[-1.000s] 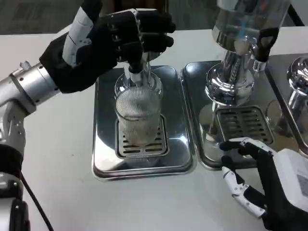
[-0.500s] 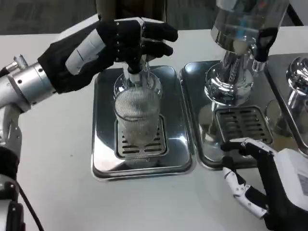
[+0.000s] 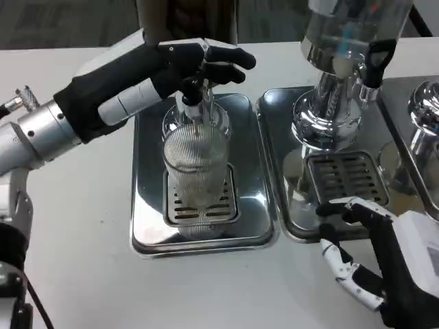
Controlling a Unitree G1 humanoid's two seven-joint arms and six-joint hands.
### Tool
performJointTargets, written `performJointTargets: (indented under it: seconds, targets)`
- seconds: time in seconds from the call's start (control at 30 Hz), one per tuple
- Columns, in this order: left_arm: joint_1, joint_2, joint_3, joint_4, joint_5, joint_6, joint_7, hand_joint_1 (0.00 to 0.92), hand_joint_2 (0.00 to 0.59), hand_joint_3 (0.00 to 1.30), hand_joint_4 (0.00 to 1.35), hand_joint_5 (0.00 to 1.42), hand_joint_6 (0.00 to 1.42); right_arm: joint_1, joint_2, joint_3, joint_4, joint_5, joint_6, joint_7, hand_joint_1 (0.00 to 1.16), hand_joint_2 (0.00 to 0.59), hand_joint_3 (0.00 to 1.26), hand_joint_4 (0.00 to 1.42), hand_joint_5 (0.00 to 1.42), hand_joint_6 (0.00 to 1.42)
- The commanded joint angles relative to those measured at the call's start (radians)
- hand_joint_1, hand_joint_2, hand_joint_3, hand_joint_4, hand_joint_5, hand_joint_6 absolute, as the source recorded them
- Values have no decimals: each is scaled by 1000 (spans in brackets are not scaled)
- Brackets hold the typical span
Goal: Grasp the cup under the faucet to collect the drink, then remove the cup.
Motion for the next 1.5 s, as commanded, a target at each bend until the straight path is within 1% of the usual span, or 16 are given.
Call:
performJointTargets:
  seconds: [0.03,0.33,0.67,1.03,1.13,1.33,1.47,1.5]
  targets:
    - [37,2,-31,4,40,-50,-12,0,72,298,177,236,220,10,-10,-12,-22,7,4,9,467,442,483,361,381,366]
    - [50,9,-49,6,68,-162,19,0,75,276,163,226,220,16,-13,-17,-35,9,7,21,467,442,483,361,381,366]
    - [65,25,-85,-4,98,-264,79,0,75,265,160,221,220,15,-14,-24,-44,13,6,35,467,442,483,361,381,366]
    - [73,44,-123,-4,142,-341,158,0,74,260,150,220,219,4,-4,-29,-56,32,6,41,467,442,483,361,381,366]
    - [72,51,-131,0,152,-348,178,0,74,260,149,220,217,1,-1,-31,-60,41,7,43,467,442,483,361,381,366]
    - [66,66,-148,11,181,-367,222,0,74,260,142,217,219,-10,8,-37,-71,73,9,51,467,442,473,361,382,362]
    - [62,74,-158,17,203,-378,248,0,74,260,139,212,219,-24,22,-45,-79,141,18,78,468,442,449,351,382,359]
    - [61,77,-161,18,209,-381,255,0,74,260,139,211,219,-30,27,-49,-83,171,21,93,471,414,387,327,382,359]
